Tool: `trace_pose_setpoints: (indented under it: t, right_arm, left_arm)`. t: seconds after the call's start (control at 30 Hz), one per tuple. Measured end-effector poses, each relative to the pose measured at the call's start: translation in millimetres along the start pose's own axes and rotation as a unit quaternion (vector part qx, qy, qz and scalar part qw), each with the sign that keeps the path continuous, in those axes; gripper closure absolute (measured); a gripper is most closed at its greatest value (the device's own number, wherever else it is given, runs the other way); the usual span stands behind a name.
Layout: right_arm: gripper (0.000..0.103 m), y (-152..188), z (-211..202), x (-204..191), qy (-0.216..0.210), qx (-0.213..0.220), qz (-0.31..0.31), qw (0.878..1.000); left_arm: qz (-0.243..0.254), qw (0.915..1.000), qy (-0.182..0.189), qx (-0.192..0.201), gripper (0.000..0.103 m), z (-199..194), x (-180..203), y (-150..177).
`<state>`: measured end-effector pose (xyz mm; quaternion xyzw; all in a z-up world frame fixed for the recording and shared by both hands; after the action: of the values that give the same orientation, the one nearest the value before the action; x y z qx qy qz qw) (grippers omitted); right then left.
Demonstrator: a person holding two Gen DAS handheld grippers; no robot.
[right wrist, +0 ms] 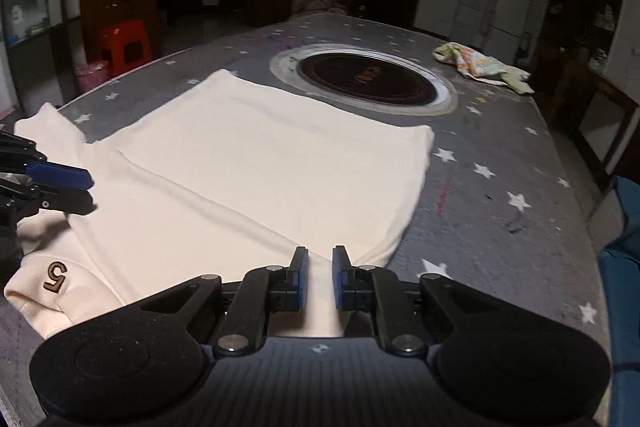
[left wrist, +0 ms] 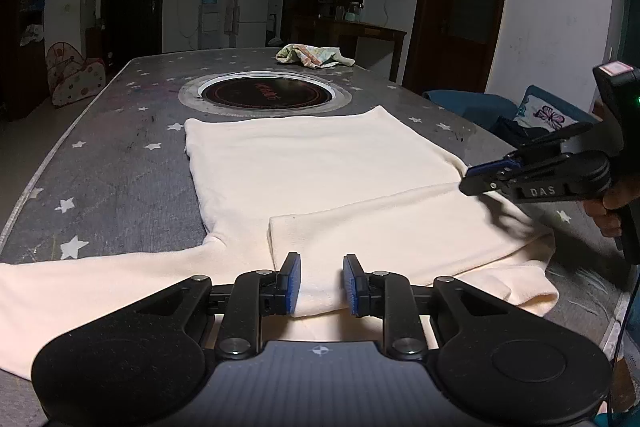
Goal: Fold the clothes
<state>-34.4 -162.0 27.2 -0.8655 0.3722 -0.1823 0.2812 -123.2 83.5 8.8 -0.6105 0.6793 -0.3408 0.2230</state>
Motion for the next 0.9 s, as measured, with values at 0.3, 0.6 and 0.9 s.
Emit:
trace_pose_setpoints:
  t: [0.3, 0.6, 0.9]
  right_arm:
    - [0.091, -2, -6, -8, -0.013, 0.004, -0.015, 1.000]
    - [0.080, -3, -11, -15, -0.025, 0.010, -0.022, 0.999]
    - [0.066, -5, -15, -22, -0.035, 0.018, -0.026, 0.999]
  left_arm:
    - [-0.019, 0.9997, -0.010, 0.013, 0.076, -15, -6, 3]
    - [-0.109, 0.9850, -0.127, 0.041, 0.073, -52, -56, 18]
    - [-0.232, 0.9237, -0.299, 0.059, 0.059, -85, -130, 36]
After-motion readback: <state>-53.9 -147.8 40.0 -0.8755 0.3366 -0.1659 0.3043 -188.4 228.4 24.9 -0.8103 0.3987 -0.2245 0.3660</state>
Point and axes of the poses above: each gripper's, at about its wrist camera, not at the fingertips, and z roughly the way its jaws point, x to its right, y to its underside, the point moved 1 cm from there along z, roughly the way its jaws point, and after that the axes turned 8 degrees about -x, right-handed, at the moved point
